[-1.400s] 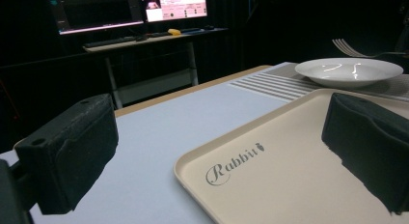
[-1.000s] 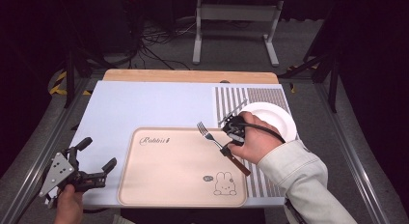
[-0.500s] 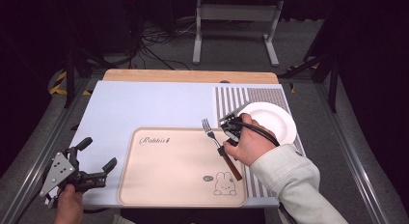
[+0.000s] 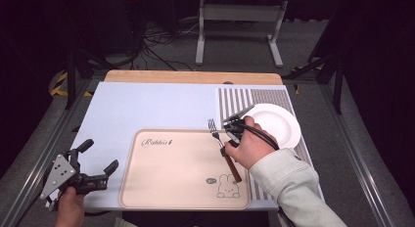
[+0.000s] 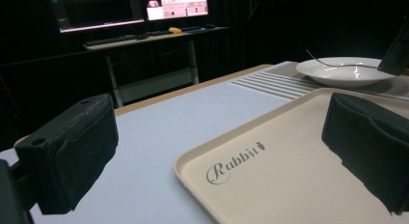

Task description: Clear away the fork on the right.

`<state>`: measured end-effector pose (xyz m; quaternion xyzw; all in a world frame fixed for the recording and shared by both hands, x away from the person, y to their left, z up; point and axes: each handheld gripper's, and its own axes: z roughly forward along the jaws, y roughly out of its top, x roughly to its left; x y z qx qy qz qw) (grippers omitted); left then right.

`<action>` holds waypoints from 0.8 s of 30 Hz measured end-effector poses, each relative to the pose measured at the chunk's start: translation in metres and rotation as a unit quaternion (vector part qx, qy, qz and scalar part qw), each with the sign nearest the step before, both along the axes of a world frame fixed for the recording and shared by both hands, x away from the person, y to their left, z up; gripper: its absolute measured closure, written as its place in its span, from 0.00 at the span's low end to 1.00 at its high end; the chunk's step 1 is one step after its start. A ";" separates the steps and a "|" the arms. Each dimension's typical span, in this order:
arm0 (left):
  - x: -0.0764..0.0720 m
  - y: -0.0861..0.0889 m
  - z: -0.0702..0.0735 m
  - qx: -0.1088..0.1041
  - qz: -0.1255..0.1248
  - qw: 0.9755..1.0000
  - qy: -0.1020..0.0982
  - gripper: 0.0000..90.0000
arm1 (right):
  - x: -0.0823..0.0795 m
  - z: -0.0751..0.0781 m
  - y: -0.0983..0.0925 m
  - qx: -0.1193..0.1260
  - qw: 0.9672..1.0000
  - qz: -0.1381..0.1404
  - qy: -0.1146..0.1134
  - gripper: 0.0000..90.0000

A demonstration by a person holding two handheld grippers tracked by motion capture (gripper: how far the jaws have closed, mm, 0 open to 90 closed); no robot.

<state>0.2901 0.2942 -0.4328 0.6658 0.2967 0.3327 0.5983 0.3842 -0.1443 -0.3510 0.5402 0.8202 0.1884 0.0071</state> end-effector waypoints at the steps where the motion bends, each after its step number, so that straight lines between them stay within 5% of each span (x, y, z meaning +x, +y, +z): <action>1: 0.000 0.000 0.000 0.000 0.000 1.000 0.000 0.00 | 0.000 -0.002 0.000 -0.001 1.000 -0.003 0.005 0.87; 24: 0.000 0.000 0.000 0.003 -0.003 1.000 0.000 0.00 | 0.004 -0.046 -0.002 -0.036 0.998 -0.026 0.051 0.87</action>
